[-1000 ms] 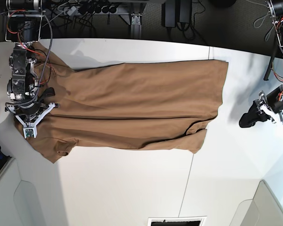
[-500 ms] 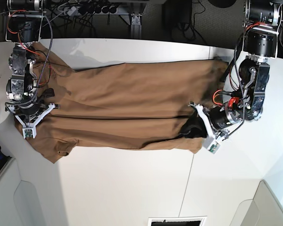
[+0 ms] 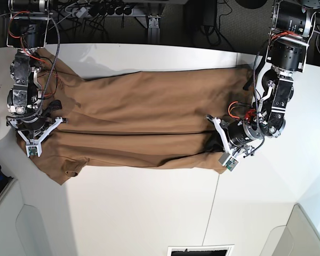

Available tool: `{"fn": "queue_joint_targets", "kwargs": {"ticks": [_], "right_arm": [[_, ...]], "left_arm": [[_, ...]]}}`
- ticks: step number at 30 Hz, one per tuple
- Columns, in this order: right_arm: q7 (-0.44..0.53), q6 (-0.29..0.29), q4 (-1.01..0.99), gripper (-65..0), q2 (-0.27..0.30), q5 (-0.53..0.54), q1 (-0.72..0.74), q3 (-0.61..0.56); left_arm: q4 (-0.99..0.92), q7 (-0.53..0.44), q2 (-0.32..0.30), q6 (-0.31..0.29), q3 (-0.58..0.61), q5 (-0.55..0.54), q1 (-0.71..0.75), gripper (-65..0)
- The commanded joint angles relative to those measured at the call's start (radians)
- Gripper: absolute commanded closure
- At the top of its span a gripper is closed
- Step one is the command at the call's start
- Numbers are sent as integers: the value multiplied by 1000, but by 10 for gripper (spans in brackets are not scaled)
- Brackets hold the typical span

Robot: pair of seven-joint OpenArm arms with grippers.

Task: Layout the t-shirt on the table in an organized manner, then fold the t-shirt properly
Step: 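Pull the shirt apart with both grippers to smooth it flat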

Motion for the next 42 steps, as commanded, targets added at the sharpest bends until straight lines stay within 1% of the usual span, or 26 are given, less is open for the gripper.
{"fn": "queue_joint_targets", "kwargs": {"ticks": [1, 3, 5, 7, 8, 11, 12, 15, 16, 17, 20, 23, 26, 28, 29, 30, 32, 34, 36, 38, 42], "right_arm": [[-42, 19, -2, 0, 1, 4, 2, 0], [-47, 19, -2, 0, 1, 4, 2, 0], [-49, 19, -2, 0, 1, 4, 2, 0], [-49, 19, -2, 0, 2, 3, 2, 0], [-49, 19, -2, 0, 2, 3, 2, 0], [-49, 19, -2, 0, 2, 3, 0, 0], [-50, 19, -2, 0, 2, 3, -1, 0], [-53, 19, -2, 0, 2, 3, 0, 0], [-53, 19, -2, 0, 1, 4, 0, 0], [-53, 19, -2, 0, 1, 4, -1, 0], [-55, 19, -2, 0, 1, 4, -1, 0], [-54, 19, -2, 0, 1, 5, 0, 0], [-54, 19, -1, 0, 1, 4, 0, 0], [-53, 18, 11, 0, 2, 4, 2, 0], [-53, 18, 26, 0, 1, 4, 2, 0], [-53, 18, 47, 0, 2, 4, 2, 0], [-53, 18, 101, 0, 2, 5, 1, 0], [-52, 18, 161, 0, 1, 5, 2, 0], [-37, 18, 209, 0, 1, 8, 4, 0], [-21, 19, 225, 0, 1, 28, 14, 0], [-18, 22, 179, 0, 1, 45, 58, 0]], "left_arm": [[15, -26, -9, -1, -6, -13, -26, -28], [15, -40, -9, -1, -6, 2, -26, -28], [14, -76, -9, 11, -6, 61, -28, -28], [2, -100, -10, 74, -6, 116, -46, -28], [-17, -102, -10, 101, -6, 127, -66, -28], [-125, -136, -12, 148, -6, 127, -145, -28], [-171, -151, -12, 172, -6, 127, -173, -28], [-303, -156, -13, 276, -6, 108, -271, -28], [-337, -154, -13, 282, -6, 91, -304, -28], [-364, -152, -15, 272, -6, 78, -335, -28], [-382, -121, -15, 186, -6, 43, -395, -28], [-380, 5, -15, 110, -6, -19, -427, -28], [-344, 124, -24, 6, -6, -120, -410, -28], [-294, 145, -46, -50, -6, -193, -369, -28], [-260, 142, -60, -62, -7, -212, -339, -28], [-221, 135, -77, -62, -9, -220, -306, -28], [-136, 114, -111, -62, -10, -223, -236, -28], [-64, 82, -131, -66, -10, -214, -166, -28], [-41, 45, -127, -72, -10, -175, -121, -28], [-65, 2, -106, -68, -10, -130, -105, -28], [-156, -22, -48, -61, -10, -118, -124, -28]]}}
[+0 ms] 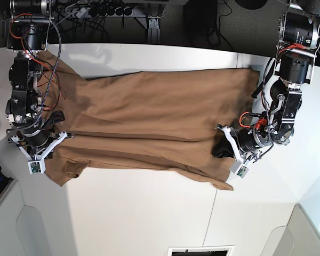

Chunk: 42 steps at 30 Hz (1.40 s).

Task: Layout the t-shirt on the table in an organized manner, then fold the t-shirt properly
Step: 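Pull the shirt apart with both grippers to smooth it flat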

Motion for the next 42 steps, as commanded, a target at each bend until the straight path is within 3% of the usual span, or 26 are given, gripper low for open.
{"fn": "queue_joint_targets", "kwargs": {"ticks": [1, 6, 8, 11, 15, 22, 28, 34, 39, 42], "right_arm": [[18, -3, -4, 0, 11, -4, 35, 5], [49, 2, -130, 0, 17, -32, 95, 5], [52, 4, -172, 0, 17, -30, 111, 5], [70, 46, -224, 0, 17, -30, 116, 5], [97, 80, -302, 0, 20, -62, 116, 5], [122, 16, -350, 0, 85, -68, 106, 5], [121, 31, -340, 0, 101, 8, 103, 5], [45, 8, -191, 0, 102, 49, 103, 5], [-74, 0, -24, 0, 103, 49, 102, 5], [-84, 0, -3, 0, 102, 50, 88, 5]], "left_arm": [[-2, -39, -8, -4, -9, -14, -37, -28], [-48, -46, 40, 1, -9, 8, -76, -28], [-63, -42, 50, 28, -9, 41, -75, -28], [-101, -27, 44, 48, -9, 54, -62, -28], [-117, 100, -3, -62, -9, 29, -40, -28], [-35, 187, -163, -62, -9, -249, 92, -28], [122, 187, -194, -62, -9, -270, 152, -28], [259, 241, -200, -62, -36, -279, 153, -31], [370, 328, -200, -62, -116, -378, 188, -31], [404, 321, -198, -62, -128, -368, 211, -69]]}}
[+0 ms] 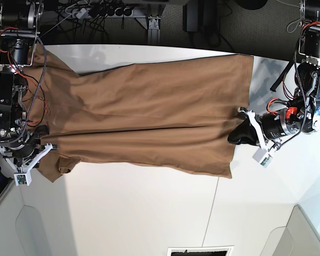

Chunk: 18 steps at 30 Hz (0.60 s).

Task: Layout the t-shirt on the table in an organized manner, then fold the t-shirt properly
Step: 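Pull the shirt apart with both grippers to smooth it flat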

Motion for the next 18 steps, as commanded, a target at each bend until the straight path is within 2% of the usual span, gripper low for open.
{"fn": "queue_joint_targets", "kwargs": {"ticks": [1, 4, 5, 6, 12, 18], "right_arm": [[19, -4, 12, 0, 14, -2, 8, 5], [28, -4, 1, 0, 14, -2, -28, 5], [28, -4, -3, 0, 14, -2, -43, 5], [28, -4, -7, 0, 14, -2, -58, 6], [52, -3, -10, 0, 14, 25, -135, 5], [103, 1, -61, 0, -14, 20, -143, 5]], "left_arm": [[14, -42, -11, -5, -9, 8, -22, -91], [-31, -166, 14, -5, -7, 138, -37, -102], [-59, -182, 32, 17, -7, 167, -52, -102], [-93, -183, 50, 31, -7, 183, -73, -101], [-259, -198, 159, 30, -2, 215, -195, -101], [-489, -302, 225, 31, 29, 302, -279, -101]]}}
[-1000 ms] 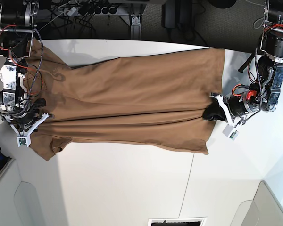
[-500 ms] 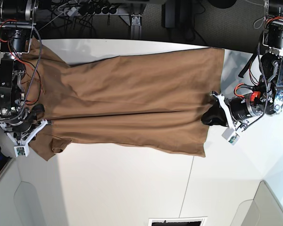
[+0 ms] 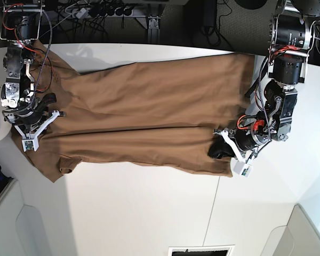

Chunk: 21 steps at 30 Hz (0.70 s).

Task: Layout the t-shirt on the table in an organized manner, then fold the t-shirt properly
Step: 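Pull the shirt apart with both grippers to smooth it flat, then release the shirt and move both grippers to its outer corners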

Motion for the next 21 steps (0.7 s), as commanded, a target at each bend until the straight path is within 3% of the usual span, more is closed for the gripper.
{"fn": "queue_joint_targets", "kwargs": {"ticks": [1, 4, 8, 14, 16, 19, 21], "right_arm": [[7, 1, -17, 0, -2, 2, 27, 2], [58, 24, -116, 0, -5, 2, 77, 2], [97, 51, -245, 0, -5, -5, 154, 2], [96, 58, -310, 0, -13, -5, 244, 2], [95, 58, -308, 0, -15, -5, 269, 2], [83, 56, -295, 0, -13, -5, 289, 3], [56, 55, -256, 0, -13, -5, 282, 3]], "left_arm": [[-31, -10, -4, 10, 2, 23, -48, -101], [-145, -54, 31, 28, 3, 76, -116, -100], [-255, -95, 64, 142, 3, 139, -206, -100], [-327, -85, 63, 143, 3, 158, -300, -100], [-325, -40, 63, 108, 3, 142, -321, -101], [-298, 112, 60, -27, 3, 16, -345, -102], [-244, 224, 50, -27, 3, -92, -337, -102]]}}
